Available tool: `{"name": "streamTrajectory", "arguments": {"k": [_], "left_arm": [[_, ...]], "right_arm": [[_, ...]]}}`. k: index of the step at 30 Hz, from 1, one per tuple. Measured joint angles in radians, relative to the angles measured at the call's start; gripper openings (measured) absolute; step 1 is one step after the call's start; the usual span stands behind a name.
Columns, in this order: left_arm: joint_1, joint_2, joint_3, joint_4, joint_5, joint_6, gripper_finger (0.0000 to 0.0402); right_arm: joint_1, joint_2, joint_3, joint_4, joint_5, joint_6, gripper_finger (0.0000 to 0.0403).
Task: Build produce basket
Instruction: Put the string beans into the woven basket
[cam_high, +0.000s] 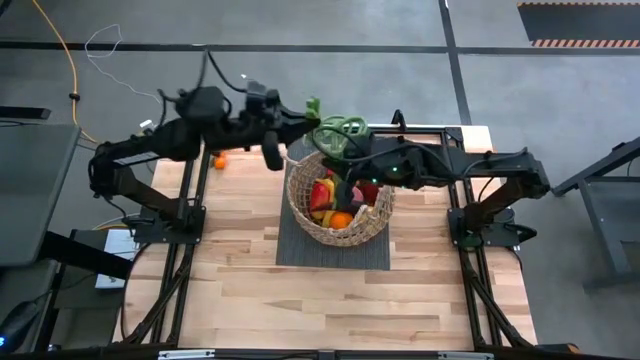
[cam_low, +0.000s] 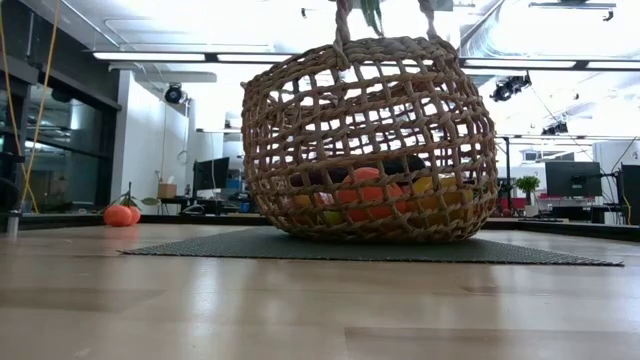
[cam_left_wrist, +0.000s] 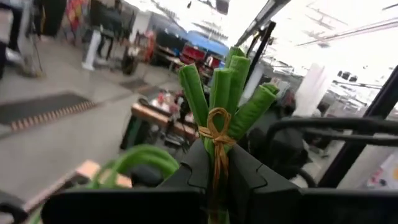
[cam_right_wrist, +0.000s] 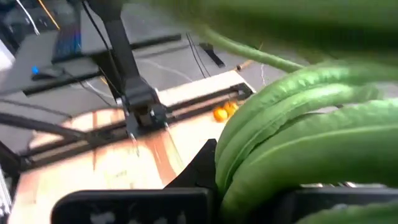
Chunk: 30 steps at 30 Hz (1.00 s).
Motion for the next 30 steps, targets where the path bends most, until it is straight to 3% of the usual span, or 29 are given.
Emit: {"name": "streamTrajectory", "arguments": {"k": [11,15,30], "left_arm": [[0.0,0.0,-0.293,0.18,0.02,-0.171,0.0008],[-0.001,-0.003,-0.382,0.213,0.033,-0.238,0.0008],[0.021,-0.001,-0.577,0.241,0.025,-0.32,0.0008]], "right_arm": [[-0.013,0.067,0.0,-0.243,0.003,0.037,0.0004],[-0.035,0.085,-0.001,-0.311,-0.048,0.059,0.0004],[-0.087,0.091,-0.196,-0.204,-0.109,0.135,0.0004]]}}
